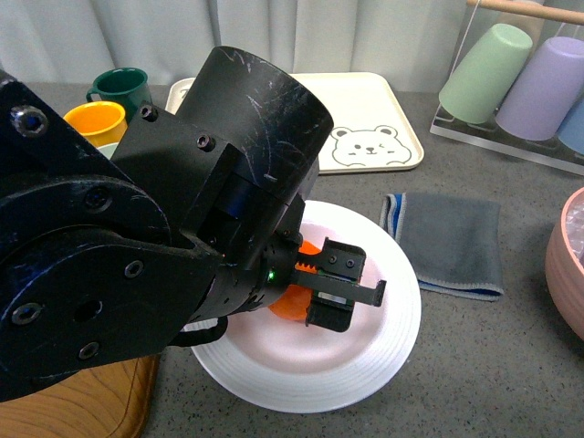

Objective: Place orange and plate with both arms

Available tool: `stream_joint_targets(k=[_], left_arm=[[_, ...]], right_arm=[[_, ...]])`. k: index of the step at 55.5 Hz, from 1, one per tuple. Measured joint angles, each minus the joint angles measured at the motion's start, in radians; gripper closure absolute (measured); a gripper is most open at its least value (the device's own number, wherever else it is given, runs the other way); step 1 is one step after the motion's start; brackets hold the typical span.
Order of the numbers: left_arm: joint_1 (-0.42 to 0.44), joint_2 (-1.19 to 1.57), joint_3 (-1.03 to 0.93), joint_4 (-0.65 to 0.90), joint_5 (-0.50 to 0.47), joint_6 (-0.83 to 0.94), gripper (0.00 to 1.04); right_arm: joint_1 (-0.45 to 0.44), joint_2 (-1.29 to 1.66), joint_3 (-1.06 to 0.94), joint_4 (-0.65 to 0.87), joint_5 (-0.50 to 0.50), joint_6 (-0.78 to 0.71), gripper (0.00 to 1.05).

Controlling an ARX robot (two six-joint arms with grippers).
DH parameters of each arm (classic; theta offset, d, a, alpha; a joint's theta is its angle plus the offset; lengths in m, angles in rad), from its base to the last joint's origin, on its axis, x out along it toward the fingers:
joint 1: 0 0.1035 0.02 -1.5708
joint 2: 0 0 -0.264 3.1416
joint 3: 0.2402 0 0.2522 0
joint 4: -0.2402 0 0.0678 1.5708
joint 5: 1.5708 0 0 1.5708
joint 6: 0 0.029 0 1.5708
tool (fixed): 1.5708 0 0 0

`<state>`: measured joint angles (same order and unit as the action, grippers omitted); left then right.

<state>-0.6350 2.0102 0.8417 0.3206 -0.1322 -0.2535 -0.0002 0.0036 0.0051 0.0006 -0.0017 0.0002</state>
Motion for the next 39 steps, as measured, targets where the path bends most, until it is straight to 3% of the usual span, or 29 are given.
stream_joint_targets(k=[8, 21, 25, 26, 28, 29, 34, 39], left_arm=[[-0.003, -0.008, -0.002, -0.009, -0.031, -0.003, 0.05], [0.021, -0.126, -0.064, 0.017, -0.085, -0.014, 0.07], [0.032, -0.133, -0.143, 0.273, -0.246, 0.048, 0.15], [0.041, -0.134, -0.19, 0.404, -0.307, 0.092, 0.2], [0.056, -0.139, -0.245, 0.539, -0.348, 0.126, 0.24], [0.074, -0.148, -0.303, 0.669, -0.361, 0.146, 0.29], [0.133, -0.204, -0.433, 0.946, -0.357, 0.195, 0.42], [0.188, -0.309, -0.515, 1.047, -0.312, 0.217, 0.57]], right_arm=[[0.0, 0.0, 0.0, 0.0, 0.0, 0.0, 0.09], [0.0, 0.0, 0.0, 0.0, 0.0, 0.0, 0.09], [0.0, 0.0, 0.0, 0.0, 0.0, 0.0, 0.09], [0.0, 0.0, 0.0, 0.0, 0.0, 0.0, 0.09], [0.0, 0.0, 0.0, 0.0, -0.002, 0.0, 0.09], [0.0, 0.0, 0.0, 0.0, -0.001, 0.0, 0.09], [0.0, 0.0, 0.0, 0.0, 0.001, 0.0, 0.09], [0.0, 0.0, 0.0, 0.0, 0.001, 0.0, 0.09]])
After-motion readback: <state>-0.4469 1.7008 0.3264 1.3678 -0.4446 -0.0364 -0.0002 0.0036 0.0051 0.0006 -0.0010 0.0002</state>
